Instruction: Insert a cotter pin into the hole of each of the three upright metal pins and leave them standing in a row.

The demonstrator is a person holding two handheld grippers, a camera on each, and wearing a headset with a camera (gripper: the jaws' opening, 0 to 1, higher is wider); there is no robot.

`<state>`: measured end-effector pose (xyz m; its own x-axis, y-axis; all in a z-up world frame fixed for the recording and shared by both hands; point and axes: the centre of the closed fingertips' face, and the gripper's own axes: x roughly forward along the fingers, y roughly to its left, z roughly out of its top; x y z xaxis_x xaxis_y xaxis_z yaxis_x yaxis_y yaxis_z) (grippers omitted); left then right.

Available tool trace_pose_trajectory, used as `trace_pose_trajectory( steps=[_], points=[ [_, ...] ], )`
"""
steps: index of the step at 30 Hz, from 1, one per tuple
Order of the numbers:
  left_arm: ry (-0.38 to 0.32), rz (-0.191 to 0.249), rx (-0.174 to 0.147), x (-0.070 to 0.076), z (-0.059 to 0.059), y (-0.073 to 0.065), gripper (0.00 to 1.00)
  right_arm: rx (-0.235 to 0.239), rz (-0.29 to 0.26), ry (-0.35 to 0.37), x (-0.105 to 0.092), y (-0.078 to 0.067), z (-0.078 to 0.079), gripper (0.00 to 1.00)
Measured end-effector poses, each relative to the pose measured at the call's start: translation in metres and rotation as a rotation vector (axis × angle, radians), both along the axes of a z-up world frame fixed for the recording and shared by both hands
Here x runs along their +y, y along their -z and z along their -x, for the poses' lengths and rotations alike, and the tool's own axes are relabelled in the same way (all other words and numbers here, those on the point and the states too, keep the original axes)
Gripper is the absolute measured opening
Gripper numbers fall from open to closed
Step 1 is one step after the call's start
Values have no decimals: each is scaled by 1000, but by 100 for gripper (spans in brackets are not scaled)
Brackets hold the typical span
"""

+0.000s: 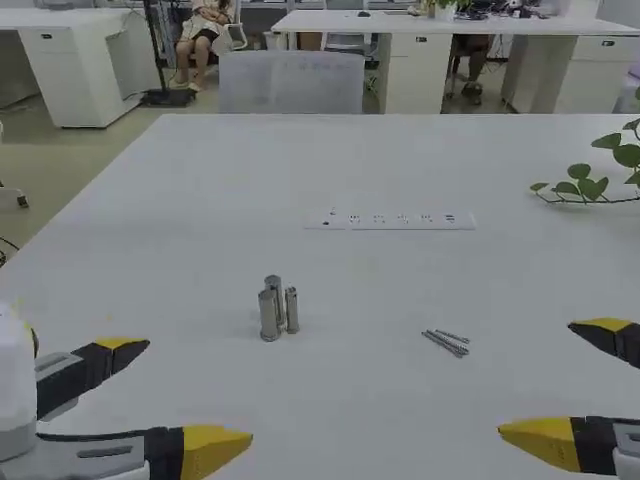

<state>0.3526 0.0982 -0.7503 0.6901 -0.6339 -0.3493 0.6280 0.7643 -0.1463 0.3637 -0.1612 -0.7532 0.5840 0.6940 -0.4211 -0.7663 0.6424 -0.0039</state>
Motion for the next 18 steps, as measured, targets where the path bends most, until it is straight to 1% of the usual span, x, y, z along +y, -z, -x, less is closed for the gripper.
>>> trace_pose_trajectory(
  steps=[3,6,10,14,18],
  points=[
    [5,-3,-3,-1,-3,-1,86,3,2,0,0,0,0,91],
    [15,-17,-9,-1,-8,0,84,4,0,1,0,0,0,91],
    [14,-10,-22,-2,-16,-5,83,2,0,2,-1,-1,1,91],
    [15,-4,-28,-2,-18,-7,82,3,3,2,-2,-1,2,91],
    [17,-10,-21,-2,-16,-5,82,4,3,5,-3,-1,2,91]
  ],
)
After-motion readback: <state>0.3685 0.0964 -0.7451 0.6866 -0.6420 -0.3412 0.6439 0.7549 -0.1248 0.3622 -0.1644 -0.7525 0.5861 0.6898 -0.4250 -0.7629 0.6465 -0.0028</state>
